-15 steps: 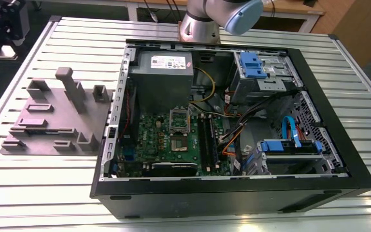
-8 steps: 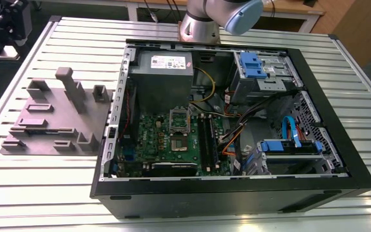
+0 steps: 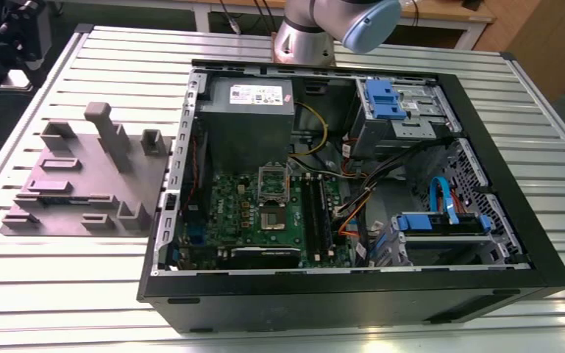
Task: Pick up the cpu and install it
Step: 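Pick up the cpu and move it towards the insertion slot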
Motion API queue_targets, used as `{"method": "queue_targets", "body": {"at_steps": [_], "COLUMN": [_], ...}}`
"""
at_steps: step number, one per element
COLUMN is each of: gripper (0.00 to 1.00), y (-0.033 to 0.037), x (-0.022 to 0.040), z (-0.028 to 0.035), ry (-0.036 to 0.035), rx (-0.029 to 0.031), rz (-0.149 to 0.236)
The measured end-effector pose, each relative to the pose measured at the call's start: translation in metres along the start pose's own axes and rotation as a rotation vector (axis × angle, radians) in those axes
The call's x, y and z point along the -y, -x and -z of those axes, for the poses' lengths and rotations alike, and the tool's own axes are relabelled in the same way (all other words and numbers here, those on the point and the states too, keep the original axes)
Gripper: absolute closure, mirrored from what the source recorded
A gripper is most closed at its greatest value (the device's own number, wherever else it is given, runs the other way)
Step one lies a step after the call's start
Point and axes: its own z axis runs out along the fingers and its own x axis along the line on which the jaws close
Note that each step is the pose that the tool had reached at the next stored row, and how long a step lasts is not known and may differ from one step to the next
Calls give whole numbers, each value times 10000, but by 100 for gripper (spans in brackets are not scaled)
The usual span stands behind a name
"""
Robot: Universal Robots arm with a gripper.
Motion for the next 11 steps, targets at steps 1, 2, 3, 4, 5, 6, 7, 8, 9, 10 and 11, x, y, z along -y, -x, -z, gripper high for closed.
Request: {"method": "queue_targets", "body": {"at_steps": [1, 2, 3, 4, 5, 6, 7, 8, 9, 10, 11], "gripper": [53, 53, 53, 53, 53, 53, 53, 53, 53, 53, 53], "y": [3, 4, 7, 8, 11, 13, 15, 18, 20, 22, 23], "x": [0, 0, 0, 0, 0, -1, -1, -1, -1, -1, -1], "z": [0, 0, 0, 0, 0, 0, 0, 0, 0, 0, 0], "ry": [0, 0, 0, 0, 0, 0, 0, 0, 0, 0, 0], "rx": [0, 0, 1, 0, 0, 0, 1, 1, 0, 1, 1], "rz": [0, 0, 0, 0, 0, 0, 0, 0, 0, 0, 0]}}
